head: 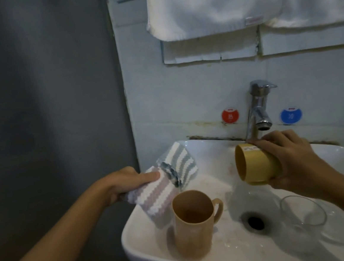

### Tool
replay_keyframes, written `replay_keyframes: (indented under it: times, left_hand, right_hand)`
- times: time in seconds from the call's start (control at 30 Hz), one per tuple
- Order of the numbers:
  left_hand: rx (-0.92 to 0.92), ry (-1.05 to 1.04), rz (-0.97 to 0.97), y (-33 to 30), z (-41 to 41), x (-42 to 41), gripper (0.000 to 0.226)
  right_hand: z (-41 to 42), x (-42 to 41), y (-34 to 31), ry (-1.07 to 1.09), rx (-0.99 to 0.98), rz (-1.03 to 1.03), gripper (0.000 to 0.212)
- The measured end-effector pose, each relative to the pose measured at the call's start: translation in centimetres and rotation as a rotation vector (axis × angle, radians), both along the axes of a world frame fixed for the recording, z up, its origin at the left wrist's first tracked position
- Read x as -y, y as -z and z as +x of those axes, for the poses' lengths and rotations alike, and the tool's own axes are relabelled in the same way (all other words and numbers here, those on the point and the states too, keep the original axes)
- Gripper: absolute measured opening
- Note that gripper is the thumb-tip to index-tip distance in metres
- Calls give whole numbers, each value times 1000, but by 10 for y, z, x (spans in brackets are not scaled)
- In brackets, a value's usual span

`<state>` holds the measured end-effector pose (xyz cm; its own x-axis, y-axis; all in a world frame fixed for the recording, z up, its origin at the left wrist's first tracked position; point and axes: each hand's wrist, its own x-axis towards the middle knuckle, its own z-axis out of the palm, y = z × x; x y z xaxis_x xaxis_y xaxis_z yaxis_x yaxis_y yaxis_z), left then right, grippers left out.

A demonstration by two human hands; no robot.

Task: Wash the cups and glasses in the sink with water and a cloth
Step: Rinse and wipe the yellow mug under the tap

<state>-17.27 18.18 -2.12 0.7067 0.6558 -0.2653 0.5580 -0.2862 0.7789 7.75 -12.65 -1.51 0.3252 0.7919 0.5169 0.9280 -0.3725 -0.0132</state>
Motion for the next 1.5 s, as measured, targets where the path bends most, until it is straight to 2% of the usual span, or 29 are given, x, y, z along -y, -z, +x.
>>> replay_keyframes:
  times: [0.07, 0.13, 0.2, 0.23, 0.3, 0.33, 0.4, 0.5, 0.6, 0.73, 1.0, 1.13, 1.23, 1.43, 1.5]
  left_hand:
    - [36, -32, -49, 1, 2, 0, 76]
    - [-5, -48, 20, 0, 6, 6, 70]
    - [-35, -94, 371, -4, 14, 15, 73]
    - [33, -87, 575, -10, 20, 24, 71]
    - [151, 31, 893, -21, 38, 40, 53]
    - [116, 90, 987, -25, 50, 44, 46]
    - [-58, 131, 1076, -29, 73, 47, 55]
    - [-310, 142, 1060, -28, 98, 47, 62]
    - [-358, 102, 1027, -18, 109, 38, 39]
    - [-259, 12, 946, -21, 102, 30, 28]
    - [-75, -161, 547, -20, 83, -20, 38]
    - [9, -216, 551, -17, 76, -23, 35]
    - [53, -281, 561, -14, 72, -20, 50]
    - [166, -263, 303, -10, 70, -5, 39]
    - [225, -260, 277, -9, 71, -4, 31]
  right_hand:
    - [-1, 0, 0, 3, -19, -5, 108]
    - [0, 0, 0, 0, -17, -10, 107]
    - [-1, 0, 0, 4, -19, -14, 106]
    - [-2, -1, 0, 8, -25, -13, 105]
    - [-3, -1, -1, 17, -32, -18, 104]
    - [-3, -1, -1, 23, -32, -23, 104]
    - [-2, 0, 0, 27, -28, -28, 102]
    - [-2, 1, 1, 32, -34, -21, 102]
    - [0, 2, 0, 31, -37, -15, 102]
    - [2, 2, 1, 22, -53, -18, 99]
    - [1, 0, 0, 27, -62, -34, 99]
    - [1, 1, 1, 17, -74, -28, 102]
    - [2, 1, 2, 21, -69, -29, 103]
    - [1, 0, 3, 13, -93, -26, 103]
    - [1, 0, 2, 17, -96, -28, 104]
